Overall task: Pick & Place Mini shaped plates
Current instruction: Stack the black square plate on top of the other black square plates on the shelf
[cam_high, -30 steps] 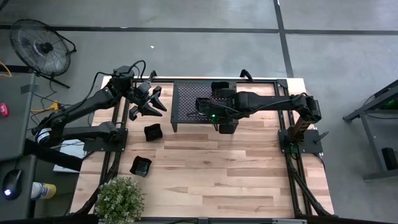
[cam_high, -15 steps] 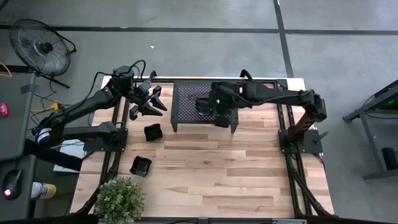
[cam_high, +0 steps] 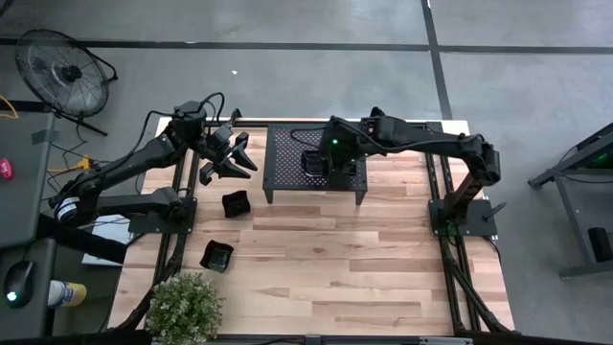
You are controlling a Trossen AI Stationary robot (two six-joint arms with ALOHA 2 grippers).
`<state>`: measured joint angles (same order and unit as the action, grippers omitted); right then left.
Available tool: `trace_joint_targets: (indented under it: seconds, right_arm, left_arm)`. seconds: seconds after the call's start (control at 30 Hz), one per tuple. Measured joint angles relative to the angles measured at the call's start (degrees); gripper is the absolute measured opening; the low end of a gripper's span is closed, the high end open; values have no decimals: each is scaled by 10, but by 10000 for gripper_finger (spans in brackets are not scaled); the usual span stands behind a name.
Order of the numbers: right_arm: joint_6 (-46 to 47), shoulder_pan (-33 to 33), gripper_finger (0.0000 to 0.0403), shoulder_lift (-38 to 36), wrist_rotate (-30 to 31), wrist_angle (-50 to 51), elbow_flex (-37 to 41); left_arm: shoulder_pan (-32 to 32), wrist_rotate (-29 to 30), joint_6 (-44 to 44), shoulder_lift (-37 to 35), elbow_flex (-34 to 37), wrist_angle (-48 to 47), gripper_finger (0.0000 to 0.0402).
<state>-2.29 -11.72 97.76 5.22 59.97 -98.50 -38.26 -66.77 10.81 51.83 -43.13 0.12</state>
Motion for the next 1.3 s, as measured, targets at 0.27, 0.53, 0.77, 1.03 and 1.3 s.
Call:
trace_joint_targets:
  seconds: [0.27,0.53,0.77,1.03,1.3]
  right_arm:
    - [-6,-4,1,4,1,11,0]
    - [-3,-10,0,16,-20,13,0]
    - [-6,-12,0,28,-17,2,0]
    - [-6,-22,0,28,-11,28,0]
    - [-2,-22,0,20,7,-12,0]
  left_arm:
    - [0,0,-1,0,0,0,142]
    - [0,0,-2,0,0,0,142]
    - [0,0,-2,0,0,1,142]
    - [0,0,-2,0,0,1,142]
    - [0,0,-2,0,0,0,142]
